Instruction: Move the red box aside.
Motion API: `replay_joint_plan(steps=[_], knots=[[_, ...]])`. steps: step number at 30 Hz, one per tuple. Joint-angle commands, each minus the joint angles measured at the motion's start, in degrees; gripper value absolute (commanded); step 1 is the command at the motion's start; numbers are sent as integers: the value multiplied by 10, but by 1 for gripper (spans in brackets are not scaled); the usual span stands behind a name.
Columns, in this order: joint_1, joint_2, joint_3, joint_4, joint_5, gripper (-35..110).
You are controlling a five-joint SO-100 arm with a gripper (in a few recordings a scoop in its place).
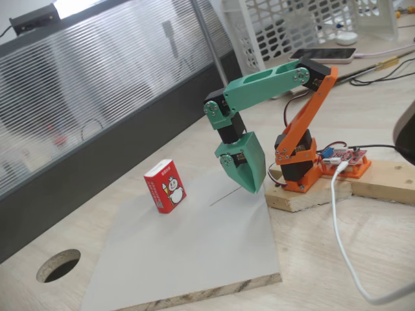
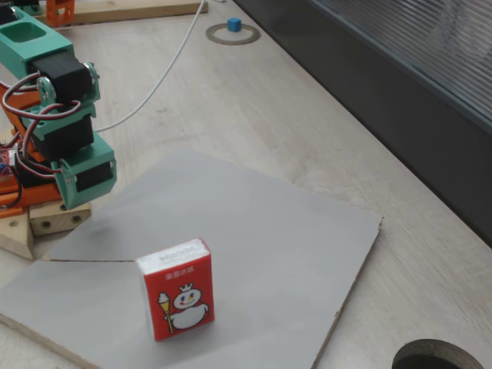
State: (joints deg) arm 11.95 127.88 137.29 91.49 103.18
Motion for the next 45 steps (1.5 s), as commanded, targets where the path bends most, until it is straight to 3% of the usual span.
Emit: replay_joint_plan(steps=[1, 34, 45], knots=[[6, 3, -1, -3, 7, 4], [4, 3, -2, -1, 4, 4], [0, 11, -96, -4, 2, 4]])
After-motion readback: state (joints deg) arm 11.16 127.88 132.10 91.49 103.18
